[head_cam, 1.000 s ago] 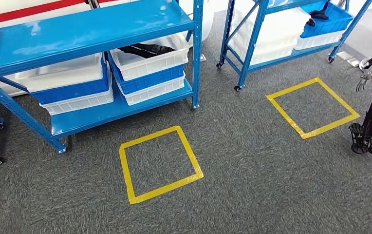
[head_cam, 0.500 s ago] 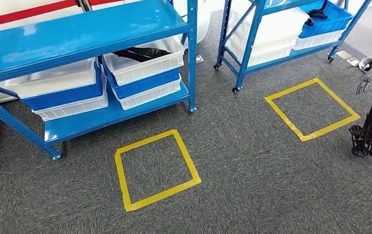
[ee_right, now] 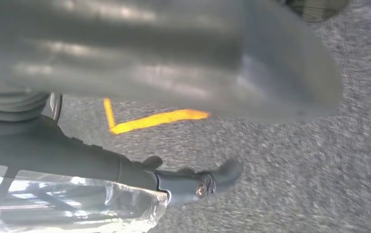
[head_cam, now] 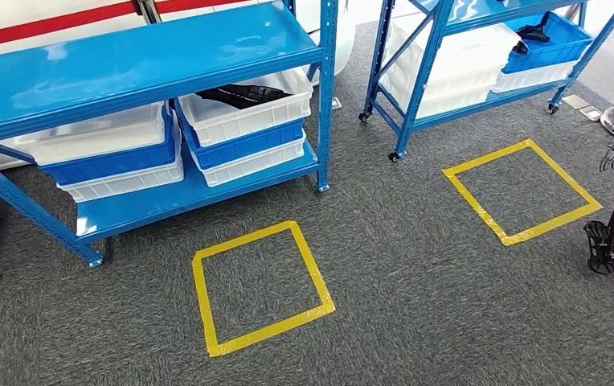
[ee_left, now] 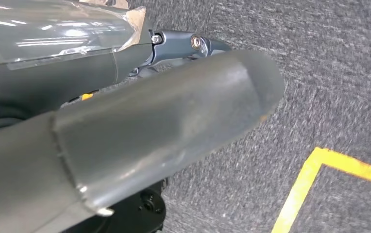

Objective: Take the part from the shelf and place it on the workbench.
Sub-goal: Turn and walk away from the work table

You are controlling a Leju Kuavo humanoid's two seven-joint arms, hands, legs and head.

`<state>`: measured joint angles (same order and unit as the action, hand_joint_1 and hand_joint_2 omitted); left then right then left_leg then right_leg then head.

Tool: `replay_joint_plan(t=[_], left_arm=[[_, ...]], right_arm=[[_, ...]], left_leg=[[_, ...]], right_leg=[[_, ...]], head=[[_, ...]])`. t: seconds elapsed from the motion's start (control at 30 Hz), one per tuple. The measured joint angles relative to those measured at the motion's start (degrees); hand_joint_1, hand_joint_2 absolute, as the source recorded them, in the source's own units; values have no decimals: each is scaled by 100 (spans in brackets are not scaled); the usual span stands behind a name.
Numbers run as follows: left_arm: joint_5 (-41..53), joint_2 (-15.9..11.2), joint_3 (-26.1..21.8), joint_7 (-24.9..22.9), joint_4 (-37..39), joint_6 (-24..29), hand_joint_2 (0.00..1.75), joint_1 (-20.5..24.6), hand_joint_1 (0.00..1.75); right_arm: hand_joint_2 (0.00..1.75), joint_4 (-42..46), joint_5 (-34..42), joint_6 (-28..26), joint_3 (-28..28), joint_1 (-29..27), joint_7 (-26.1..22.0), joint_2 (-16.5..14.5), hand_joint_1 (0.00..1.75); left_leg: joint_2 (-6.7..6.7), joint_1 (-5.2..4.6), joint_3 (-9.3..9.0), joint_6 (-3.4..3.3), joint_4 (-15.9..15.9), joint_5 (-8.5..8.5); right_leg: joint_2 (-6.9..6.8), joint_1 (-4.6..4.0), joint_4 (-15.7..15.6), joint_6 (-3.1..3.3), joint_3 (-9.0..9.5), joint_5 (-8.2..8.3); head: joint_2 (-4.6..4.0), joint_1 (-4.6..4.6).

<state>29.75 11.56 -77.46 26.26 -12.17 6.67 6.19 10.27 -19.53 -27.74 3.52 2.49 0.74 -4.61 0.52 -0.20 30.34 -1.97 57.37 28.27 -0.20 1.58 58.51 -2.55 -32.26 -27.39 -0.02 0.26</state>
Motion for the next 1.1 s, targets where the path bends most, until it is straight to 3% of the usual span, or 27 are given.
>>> replay_joint_plan(t=[0.1,0.13,0.17,0.23,0.3,0.33,0.37,0.43,0.47,0.53,0.63,0.67,0.77,0.8,0.83,0.9,0.93,1.0,1.1], left_arm=[[-2,-1,0,2,1,13,0,3,0],[-7,0,0,3,1,21,0,2,0],[-11,1,0,6,1,27,0,2,0],[-21,2,0,17,2,39,0,0,0],[-23,2,0,28,2,44,0,-8,0],[-24,2,0,32,2,45,0,-11,0],[-25,2,-1,34,2,45,0,-12,0],[-26,1,-1,36,2,46,0,-3,0],[-26,1,-1,38,2,46,0,8,0],[-26,1,-1,43,2,46,0,24,0],[-26,5,0,44,2,49,0,20,0],[-26,6,0,43,2,51,0,21,0],[-26,2,0,36,2,60,0,19,0],[-26,2,0,34,2,61,0,15,0],[-26,3,0,31,2,61,0,11,0],[-26,5,0,28,2,61,0,10,0],[-26,7,-1,27,2,61,0,10,0],[-26,8,-2,25,2,60,0,9,0],[-26,4,-2,23,2,59,0,-3,0]], right_arm=[[0,0,-83,4,17,6,14,-2,0],[0,0,-133,6,17,5,25,-2,0],[0,0,-176,7,16,6,33,-2,0],[0,0,-249,7,13,8,48,-2,0],[0,0,-292,7,7,6,66,-2,0],[0,0,-304,7,4,6,71,-1,0],[0,0,-309,7,1,8,73,-3,0],[0,0,-313,6,-3,12,73,-8,0],[0,0,-314,5,-5,13,73,-9,0],[0,0,-315,5,-6,10,73,-9,0],[0,1,-334,2,-8,13,71,-10,0],[0,1,-342,1,-9,13,70,-9,0],[0,0,-352,1,-9,5,68,-2,0],[0,0,-357,1,-9,0,68,-1,0],[0,0,-363,1,-9,-4,69,0,0],[0,0,-388,0,-9,-8,72,2,0],[0,-1,-402,1,-9,-7,74,4,0],[0,-2,-426,1,-11,4,78,8,0],[0,-2,-448,0,-18,28,81,6,0]], left_leg=[[-7,29,7,66,54,59],[-11,43,57,96,177,149],[-16,57,154,130,397,290],[-25,80,516,187,1135,660],[-30,96,817,209,1658,785],[-37,98,821,204,1599,671],[-55,99,716,188,1325,468],[-179,78,367,142,549,75],[-233,59,247,115,276,-21],[-256,12,185,70,92,-39],[-137,16,120,-47,-39,-126],[-101,28,86,-84,-98,-165],[20,19,66,-131,-141,-197],[71,8,65,-134,-138,-195],[125,-1,62,-135,-134,-193],[241,-11,54,-122,-110,-184],[290,-20,55,-103,-89,-171],[362,-36,77,-56,-46,-138],[411,-20,122,5,-12,-117]], right_leg=[[7,3,-12,125,15,13],[6,17,-18,158,18,16],[3,32,-24,185,21,18],[-20,20,-24,222,23,5],[-59,10,-23,234,29,-7],[-78,9,-23,239,38,-13],[-97,9,-23,241,50,-18],[-133,-8,-22,226,76,-36],[-155,-22,-23,209,84,-46],[-214,-43,-38,155,101,-58],[-237,-52,8,74,112,-118],[-188,-59,188,79,38,-219],[-53,-62,1227,153,-461,-670],[-42,-64,1437,142,-569,-726],[-31,-66,1433,110,-574,-686],[46,-66,767,23,-256,-370],[123,-63,380,11,-78,-221],[229,-71,-75,58,138,-68],[164,-73,-126,164,169,-42]], head=[[0,-13],[0,-23],[0,-33],[0,-52],[0,-52],[1,-53],[1,-53],[1,-55],[0,-51],[0,-49],[0,-41],[0,-29],[0,11],[0,15],[0,16],[0,17],[0,16],[0,15],[0,11]])
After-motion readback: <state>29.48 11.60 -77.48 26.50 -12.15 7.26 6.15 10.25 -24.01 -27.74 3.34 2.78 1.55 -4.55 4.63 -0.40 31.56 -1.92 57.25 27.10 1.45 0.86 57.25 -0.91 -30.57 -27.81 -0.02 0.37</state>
